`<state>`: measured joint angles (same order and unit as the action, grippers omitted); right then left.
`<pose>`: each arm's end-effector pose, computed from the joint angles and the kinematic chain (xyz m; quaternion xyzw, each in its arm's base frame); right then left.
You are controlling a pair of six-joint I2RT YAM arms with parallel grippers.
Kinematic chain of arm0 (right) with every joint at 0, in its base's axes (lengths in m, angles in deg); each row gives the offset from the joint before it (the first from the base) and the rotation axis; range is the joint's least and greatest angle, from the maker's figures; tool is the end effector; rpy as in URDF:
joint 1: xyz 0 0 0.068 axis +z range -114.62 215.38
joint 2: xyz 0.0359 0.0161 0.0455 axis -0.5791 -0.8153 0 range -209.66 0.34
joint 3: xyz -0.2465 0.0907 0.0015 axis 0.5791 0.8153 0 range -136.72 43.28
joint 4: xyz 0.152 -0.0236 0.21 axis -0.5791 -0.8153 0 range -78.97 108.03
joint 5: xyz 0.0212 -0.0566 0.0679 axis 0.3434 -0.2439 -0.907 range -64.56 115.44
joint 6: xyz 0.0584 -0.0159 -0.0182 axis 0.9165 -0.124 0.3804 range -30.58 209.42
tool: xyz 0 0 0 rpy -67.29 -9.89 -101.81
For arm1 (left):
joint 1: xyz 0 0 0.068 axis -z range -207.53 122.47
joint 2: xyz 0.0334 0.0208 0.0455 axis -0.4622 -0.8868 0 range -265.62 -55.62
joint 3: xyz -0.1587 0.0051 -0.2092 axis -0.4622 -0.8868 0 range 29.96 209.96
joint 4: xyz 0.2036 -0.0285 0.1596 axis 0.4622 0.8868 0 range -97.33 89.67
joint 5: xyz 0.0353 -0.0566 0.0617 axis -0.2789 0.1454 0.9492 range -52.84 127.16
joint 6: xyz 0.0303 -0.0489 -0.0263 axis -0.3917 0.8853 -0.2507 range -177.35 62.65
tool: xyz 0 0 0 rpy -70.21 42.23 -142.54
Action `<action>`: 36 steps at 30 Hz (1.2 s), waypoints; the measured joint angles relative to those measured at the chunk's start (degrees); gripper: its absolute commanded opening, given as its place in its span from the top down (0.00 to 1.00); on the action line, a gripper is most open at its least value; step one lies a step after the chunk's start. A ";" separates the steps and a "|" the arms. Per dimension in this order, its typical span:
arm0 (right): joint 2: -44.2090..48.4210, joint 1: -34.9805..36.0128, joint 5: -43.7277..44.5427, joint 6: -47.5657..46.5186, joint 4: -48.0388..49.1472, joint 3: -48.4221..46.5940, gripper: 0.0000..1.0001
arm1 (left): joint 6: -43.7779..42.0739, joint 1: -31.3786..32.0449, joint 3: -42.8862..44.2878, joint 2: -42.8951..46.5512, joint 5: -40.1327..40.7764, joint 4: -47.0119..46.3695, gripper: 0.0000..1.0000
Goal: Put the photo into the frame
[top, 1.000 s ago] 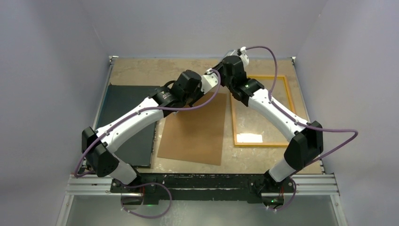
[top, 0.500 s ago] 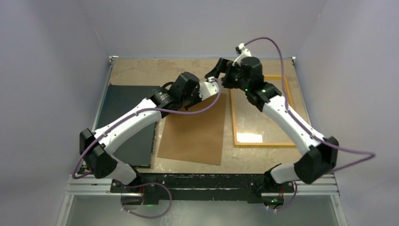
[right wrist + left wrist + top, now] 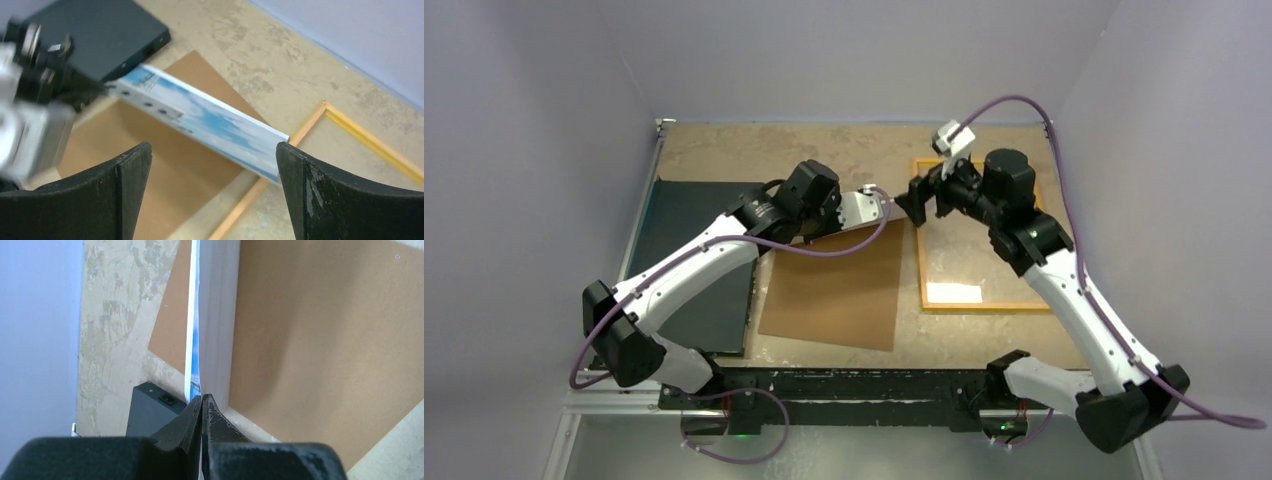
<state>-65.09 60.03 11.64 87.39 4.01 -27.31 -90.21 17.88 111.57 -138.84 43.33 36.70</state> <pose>0.2421 0.1238 0.4071 -0.2500 0.7157 0.2162 0.6153 0.2289 -0.2248 0.3309 0.5678 0.7301 0.0084 0.3802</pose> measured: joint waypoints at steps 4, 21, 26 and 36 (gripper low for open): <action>7.61 0.00 -7.67 -9.79 2.10 8.48 0.05 | -2.47 -0.02 -1.95 2.12 -0.61 0.63 1.00; -10.49 0.74 -25.05 -32.11 -0.74 -2.95 0.14 | -8.35 -0.02 -5.60 9.73 -1.88 0.20 1.00; -12.22 3.50 -27.43 -32.76 -1.86 -3.21 0.16 | -8.81 -0.02 -5.60 9.97 -1.66 -0.07 1.00; -14.08 7.56 -29.35 -31.80 -1.49 -2.67 0.26 | -8.96 -0.02 -5.60 9.97 -1.16 -0.24 1.00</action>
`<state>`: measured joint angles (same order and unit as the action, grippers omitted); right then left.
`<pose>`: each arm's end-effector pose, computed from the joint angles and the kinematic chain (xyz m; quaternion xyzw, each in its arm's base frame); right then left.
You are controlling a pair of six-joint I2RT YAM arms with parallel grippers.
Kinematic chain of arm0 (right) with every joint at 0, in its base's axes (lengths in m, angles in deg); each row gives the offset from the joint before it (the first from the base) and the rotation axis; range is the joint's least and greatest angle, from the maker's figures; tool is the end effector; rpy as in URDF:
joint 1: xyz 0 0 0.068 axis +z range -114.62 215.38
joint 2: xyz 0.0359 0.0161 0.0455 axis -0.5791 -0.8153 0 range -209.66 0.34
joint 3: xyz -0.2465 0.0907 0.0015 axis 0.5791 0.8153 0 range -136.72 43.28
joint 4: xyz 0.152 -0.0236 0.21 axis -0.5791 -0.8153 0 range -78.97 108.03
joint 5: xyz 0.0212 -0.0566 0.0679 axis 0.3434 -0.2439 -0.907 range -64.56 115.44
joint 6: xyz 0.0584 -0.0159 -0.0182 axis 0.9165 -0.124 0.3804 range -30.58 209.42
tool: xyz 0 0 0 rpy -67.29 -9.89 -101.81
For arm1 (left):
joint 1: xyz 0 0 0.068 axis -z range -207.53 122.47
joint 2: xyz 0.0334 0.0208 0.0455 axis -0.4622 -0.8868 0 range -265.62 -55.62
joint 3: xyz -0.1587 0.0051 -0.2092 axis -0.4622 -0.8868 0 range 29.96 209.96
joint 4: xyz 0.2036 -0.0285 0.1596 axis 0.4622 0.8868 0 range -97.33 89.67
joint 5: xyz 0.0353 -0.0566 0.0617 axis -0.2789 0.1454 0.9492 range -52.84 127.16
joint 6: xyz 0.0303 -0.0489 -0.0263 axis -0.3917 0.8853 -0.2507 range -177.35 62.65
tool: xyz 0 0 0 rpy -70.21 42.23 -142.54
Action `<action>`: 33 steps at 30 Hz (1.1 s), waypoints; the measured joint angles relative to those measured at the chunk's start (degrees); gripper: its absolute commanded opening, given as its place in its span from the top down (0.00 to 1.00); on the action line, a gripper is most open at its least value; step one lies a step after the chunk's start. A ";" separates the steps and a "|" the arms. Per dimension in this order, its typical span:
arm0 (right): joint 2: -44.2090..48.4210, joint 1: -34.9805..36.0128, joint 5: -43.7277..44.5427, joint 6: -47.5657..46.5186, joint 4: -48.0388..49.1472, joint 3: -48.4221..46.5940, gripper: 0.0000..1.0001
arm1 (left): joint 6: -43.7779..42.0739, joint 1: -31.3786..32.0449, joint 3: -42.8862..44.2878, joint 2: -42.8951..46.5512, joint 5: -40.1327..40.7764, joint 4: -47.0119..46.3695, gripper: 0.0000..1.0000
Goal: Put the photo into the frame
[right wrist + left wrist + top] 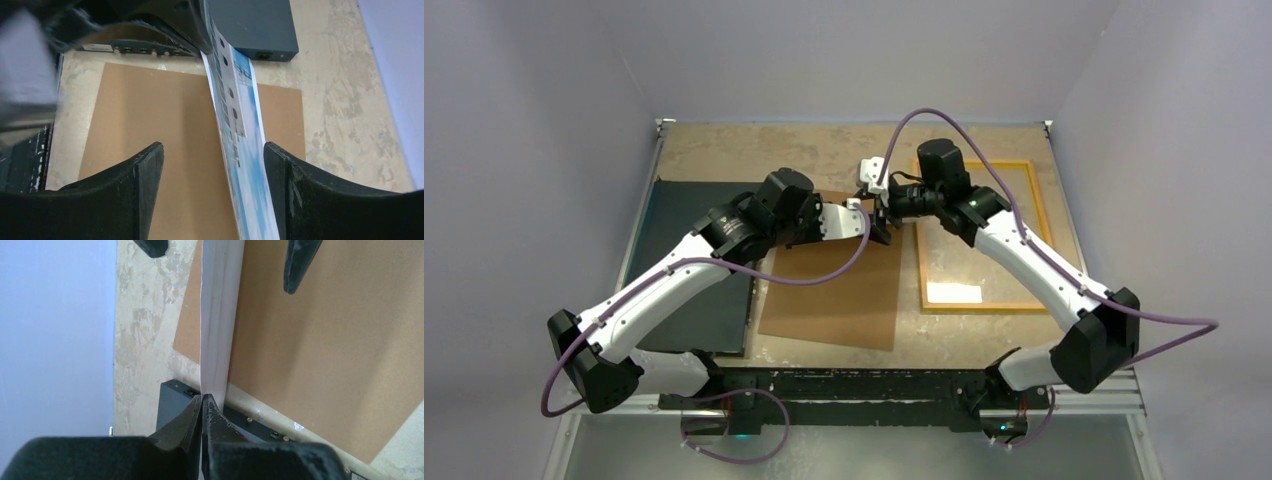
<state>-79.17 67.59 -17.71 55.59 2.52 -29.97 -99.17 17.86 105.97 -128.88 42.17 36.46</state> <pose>0.2567 0.2010 0.3553 -0.5924 0.5332 0.2971 0.5259 0.1995 -0.1962 0.3475 0.6140 0.6709 0.0269 0.4150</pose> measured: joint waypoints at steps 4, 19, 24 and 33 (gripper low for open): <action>-2.75 0.22 0.98 0.46 0.79 0.00 0.41 | -0.52 0.00 0.00 0.11 0.35 -0.61 1.00; -8.04 3.08 8.55 7.72 1.57 -2.86 0.64 | -2.21 0.00 0.02 0.55 1.81 -2.91 1.00; -7.69 3.04 4.96 8.55 0.44 -6.64 0.35 | -2.29 0.00 0.02 0.59 1.79 -2.84 1.00; -8.33 3.30 4.83 8.72 -5.53 -11.89 0.29 | -2.82 0.28 0.02 0.81 1.60 -2.95 1.00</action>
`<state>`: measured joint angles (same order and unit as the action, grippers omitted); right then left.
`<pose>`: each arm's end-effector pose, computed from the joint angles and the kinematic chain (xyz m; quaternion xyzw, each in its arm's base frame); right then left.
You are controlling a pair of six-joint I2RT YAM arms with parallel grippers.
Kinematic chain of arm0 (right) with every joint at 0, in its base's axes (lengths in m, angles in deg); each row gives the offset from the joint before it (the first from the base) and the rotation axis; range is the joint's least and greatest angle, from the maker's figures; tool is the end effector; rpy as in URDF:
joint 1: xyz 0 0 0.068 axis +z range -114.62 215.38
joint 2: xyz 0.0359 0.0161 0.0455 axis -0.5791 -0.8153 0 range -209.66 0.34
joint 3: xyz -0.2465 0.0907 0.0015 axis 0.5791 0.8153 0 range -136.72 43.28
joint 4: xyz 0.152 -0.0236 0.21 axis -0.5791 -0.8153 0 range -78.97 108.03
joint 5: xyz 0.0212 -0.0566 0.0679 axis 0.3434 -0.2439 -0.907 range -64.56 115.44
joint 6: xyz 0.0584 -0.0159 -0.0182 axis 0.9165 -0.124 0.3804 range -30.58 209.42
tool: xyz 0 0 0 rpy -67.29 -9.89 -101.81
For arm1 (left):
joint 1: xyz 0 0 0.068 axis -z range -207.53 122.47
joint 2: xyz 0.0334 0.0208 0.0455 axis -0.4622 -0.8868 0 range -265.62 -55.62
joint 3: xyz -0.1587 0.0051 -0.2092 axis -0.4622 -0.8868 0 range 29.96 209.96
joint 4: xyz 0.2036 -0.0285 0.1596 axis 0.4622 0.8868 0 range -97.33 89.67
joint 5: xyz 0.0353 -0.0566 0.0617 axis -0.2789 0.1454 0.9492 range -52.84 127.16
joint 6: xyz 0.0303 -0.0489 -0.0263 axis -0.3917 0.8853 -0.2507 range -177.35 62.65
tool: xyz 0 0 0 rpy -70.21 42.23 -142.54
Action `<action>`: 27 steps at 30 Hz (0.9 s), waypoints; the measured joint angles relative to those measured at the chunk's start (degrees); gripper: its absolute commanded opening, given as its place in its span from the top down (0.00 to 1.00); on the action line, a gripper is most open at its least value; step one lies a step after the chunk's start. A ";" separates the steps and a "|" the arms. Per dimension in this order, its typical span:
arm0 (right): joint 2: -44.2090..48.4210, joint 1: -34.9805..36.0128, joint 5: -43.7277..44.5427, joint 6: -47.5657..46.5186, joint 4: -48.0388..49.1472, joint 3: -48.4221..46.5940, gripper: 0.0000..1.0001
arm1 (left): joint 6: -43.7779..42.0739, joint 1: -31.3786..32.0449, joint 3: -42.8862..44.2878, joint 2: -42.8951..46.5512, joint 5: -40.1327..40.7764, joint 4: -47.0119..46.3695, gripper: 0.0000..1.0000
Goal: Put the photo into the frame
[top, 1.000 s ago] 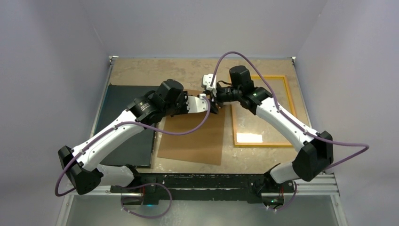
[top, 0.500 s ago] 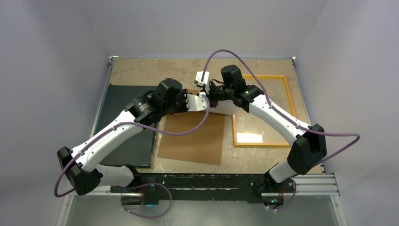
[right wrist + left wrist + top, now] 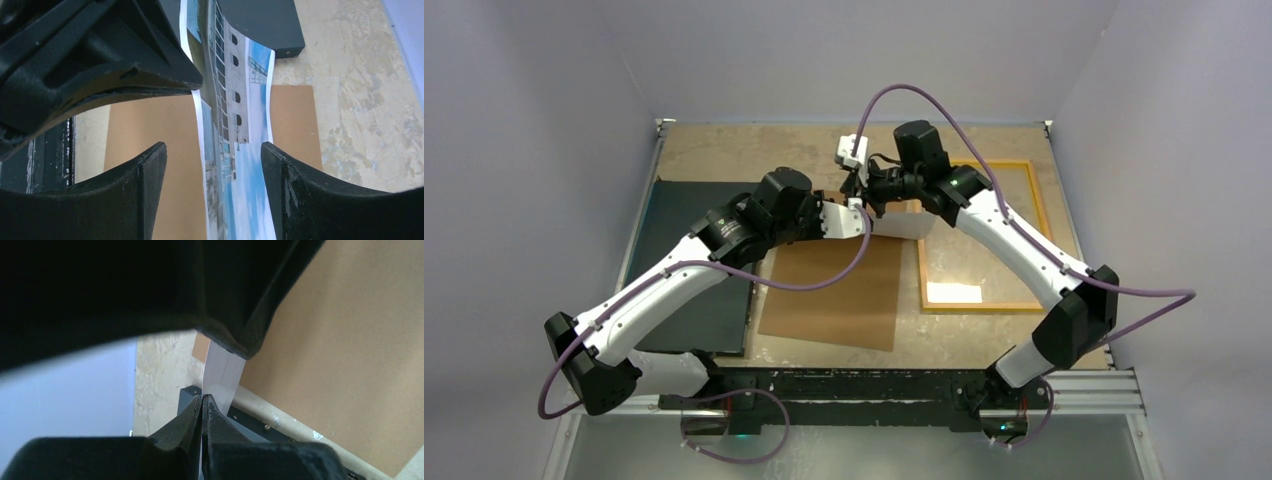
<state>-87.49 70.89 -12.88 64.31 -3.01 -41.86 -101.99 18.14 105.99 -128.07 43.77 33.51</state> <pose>0.2750 0.2332 0.3702 -0.5540 0.5923 0.3206 0.4893 0.1999 -0.1966 0.3562 0.6161 0.6489 0.0477 0.4439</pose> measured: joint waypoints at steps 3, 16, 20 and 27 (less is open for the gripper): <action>-1.31 1.16 0.07 -0.22 -1.16 -1.25 0.33 | 0.02 -0.02 0.00 0.00 0.15 -0.02 1.00; -4.79 4.17 6.08 1.57 -2.54 -3.72 1.00 | 0.09 -0.55 0.00 0.07 3.15 -0.68 0.65; -4.42 4.26 10.23 4.39 -0.33 -3.78 1.00 | 0.57 -0.55 0.04 0.07 5.60 -3.50 0.24; -3.17 4.07 17.99 13.03 2.43 -7.98 1.00 | 7.39 -1.97 4.02 0.26 9.51 -9.64 0.14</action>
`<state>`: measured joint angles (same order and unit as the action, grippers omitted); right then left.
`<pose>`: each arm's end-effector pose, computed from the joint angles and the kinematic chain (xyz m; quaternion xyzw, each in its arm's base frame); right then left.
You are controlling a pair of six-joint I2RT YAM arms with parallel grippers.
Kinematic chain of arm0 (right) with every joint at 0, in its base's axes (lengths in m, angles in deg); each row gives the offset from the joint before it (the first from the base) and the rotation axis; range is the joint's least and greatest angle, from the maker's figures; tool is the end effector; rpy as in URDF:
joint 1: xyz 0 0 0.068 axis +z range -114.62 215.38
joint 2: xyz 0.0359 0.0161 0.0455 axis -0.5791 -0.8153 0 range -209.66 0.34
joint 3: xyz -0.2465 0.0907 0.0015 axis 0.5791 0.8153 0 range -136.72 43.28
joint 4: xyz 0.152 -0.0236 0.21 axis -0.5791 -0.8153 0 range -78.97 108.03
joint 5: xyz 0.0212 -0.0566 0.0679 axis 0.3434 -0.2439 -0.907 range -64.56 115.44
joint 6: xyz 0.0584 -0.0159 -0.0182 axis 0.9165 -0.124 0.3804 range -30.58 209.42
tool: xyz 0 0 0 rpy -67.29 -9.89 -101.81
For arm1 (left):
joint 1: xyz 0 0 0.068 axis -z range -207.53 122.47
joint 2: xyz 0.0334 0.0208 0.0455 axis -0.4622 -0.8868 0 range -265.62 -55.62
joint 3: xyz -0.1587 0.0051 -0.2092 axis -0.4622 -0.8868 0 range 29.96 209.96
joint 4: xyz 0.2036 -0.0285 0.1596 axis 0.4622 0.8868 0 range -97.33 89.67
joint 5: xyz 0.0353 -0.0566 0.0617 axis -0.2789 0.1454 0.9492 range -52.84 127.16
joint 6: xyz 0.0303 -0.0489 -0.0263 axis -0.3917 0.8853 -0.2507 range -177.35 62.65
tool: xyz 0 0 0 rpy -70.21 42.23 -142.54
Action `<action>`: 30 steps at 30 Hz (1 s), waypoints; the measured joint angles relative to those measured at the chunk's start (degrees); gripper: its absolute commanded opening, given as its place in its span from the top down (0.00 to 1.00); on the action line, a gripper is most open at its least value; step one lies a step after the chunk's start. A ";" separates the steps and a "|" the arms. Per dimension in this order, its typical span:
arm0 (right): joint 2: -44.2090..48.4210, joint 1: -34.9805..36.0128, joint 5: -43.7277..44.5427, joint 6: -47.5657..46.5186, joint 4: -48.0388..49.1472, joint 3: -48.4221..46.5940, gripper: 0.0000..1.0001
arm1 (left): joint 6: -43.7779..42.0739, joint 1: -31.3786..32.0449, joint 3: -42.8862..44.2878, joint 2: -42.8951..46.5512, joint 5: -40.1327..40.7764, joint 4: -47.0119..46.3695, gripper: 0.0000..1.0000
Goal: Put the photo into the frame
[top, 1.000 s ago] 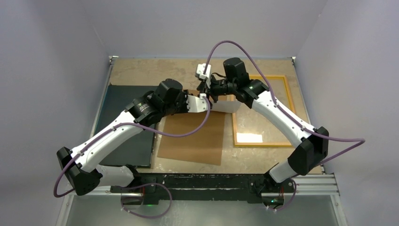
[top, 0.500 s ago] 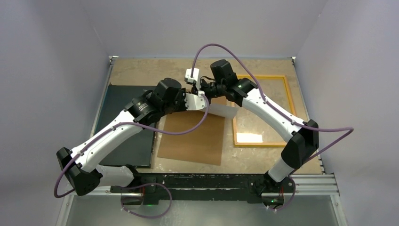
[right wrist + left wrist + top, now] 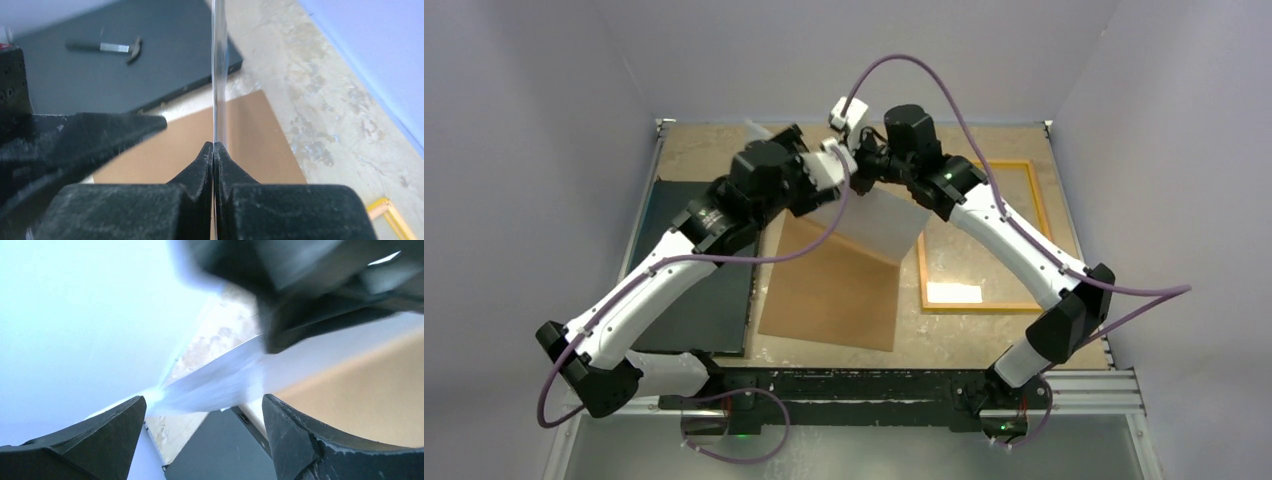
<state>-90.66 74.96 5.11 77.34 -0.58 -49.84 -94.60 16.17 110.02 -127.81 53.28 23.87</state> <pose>0.2825 0.2554 0.4021 -0.4386 0.6638 0.2774 0.5386 0.2164 -0.1881 0.3998 0.4783 0.6793 0.0864 0.5498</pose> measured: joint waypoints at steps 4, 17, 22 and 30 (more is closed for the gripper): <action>0.24 -4.50 4.24 9.99 0.28 -5.40 1.00 | 6.78 -6.64 5.22 0.15 -0.44 -4.13 0.12; 8.20 -34.58 19.23 24.39 0.66 21.68 1.00 | 14.14 -10.10 6.08 -5.88 -2.82 0.57 0.09; 7.61 -35.26 29.38 21.31 -2.16 24.85 1.00 | 14.82 -10.73 3.52 -9.18 -5.07 3.15 0.09; 4.11 -35.28 43.80 17.94 -3.45 23.06 1.00 | 15.50 -11.74 1.95 -12.15 -8.70 4.02 0.12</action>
<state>-86.55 39.68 48.91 95.28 -4.03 -26.78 -79.11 4.44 111.96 -139.96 44.58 27.90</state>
